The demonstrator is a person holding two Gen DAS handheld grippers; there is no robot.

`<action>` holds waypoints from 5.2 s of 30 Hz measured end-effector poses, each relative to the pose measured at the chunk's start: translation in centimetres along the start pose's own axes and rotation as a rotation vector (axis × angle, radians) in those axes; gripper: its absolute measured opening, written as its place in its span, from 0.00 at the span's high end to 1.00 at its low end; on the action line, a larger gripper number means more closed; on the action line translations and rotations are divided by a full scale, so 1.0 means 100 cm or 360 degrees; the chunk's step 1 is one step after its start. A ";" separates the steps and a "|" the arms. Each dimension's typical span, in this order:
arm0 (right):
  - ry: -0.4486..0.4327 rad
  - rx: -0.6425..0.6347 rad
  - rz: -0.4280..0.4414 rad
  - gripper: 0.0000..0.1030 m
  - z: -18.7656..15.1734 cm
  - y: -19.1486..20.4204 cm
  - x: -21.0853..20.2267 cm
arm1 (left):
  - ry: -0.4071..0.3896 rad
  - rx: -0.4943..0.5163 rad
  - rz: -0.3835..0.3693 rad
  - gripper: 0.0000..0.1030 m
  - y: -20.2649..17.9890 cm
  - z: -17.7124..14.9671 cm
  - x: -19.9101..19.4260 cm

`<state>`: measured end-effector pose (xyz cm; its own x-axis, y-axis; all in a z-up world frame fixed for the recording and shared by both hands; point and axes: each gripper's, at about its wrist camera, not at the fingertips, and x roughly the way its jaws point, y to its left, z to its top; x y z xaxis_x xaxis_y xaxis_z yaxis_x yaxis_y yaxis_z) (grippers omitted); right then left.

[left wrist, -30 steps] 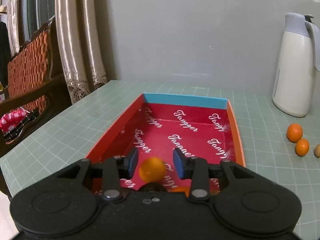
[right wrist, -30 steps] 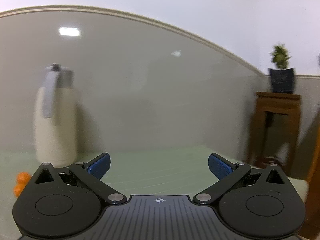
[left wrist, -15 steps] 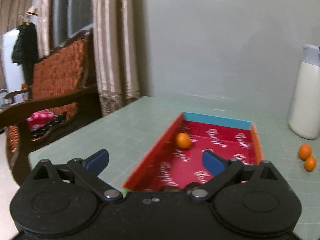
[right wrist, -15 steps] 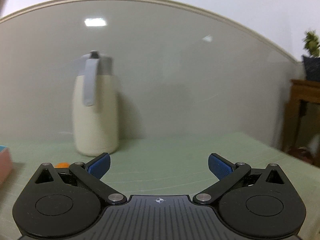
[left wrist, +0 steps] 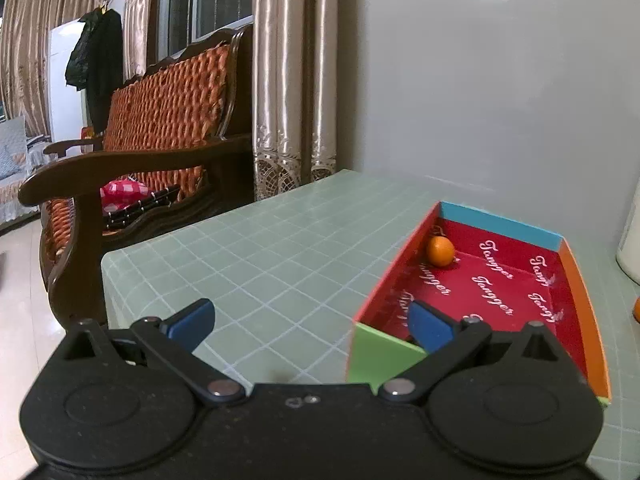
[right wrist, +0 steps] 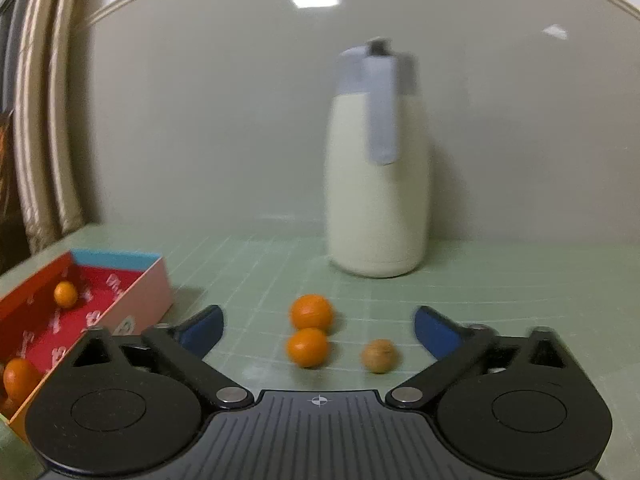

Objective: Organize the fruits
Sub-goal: 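Grasp a small mandarin with the right tool, then carry the mandarin into the red box and open the right tool, then move the left tool to the small brown potato and grasp it, then carry the potato into the red box and open the left tool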

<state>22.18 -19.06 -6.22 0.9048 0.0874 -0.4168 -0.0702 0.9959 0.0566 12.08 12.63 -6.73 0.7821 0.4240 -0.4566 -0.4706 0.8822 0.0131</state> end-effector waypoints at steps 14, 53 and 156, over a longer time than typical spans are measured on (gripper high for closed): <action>0.0319 0.0032 0.0028 0.45 -0.005 0.002 0.070 | 0.0008 -0.0007 0.0016 0.06 0.011 0.001 0.000; -0.0098 -0.0309 0.0768 0.09 -0.013 0.122 -0.014 | -0.0004 -0.0141 0.0099 0.06 0.034 0.004 0.001; -0.0223 -0.0084 -0.0610 0.00 -0.045 -0.024 -0.062 | 0.0087 0.0435 -0.0254 0.78 -0.102 0.008 0.042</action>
<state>14.85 -21.91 -7.86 0.9177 -0.2903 -0.2711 0.2649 0.9559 -0.1269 20.53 5.56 -8.05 0.8105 0.2710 -0.5192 -0.2111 0.9621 0.1727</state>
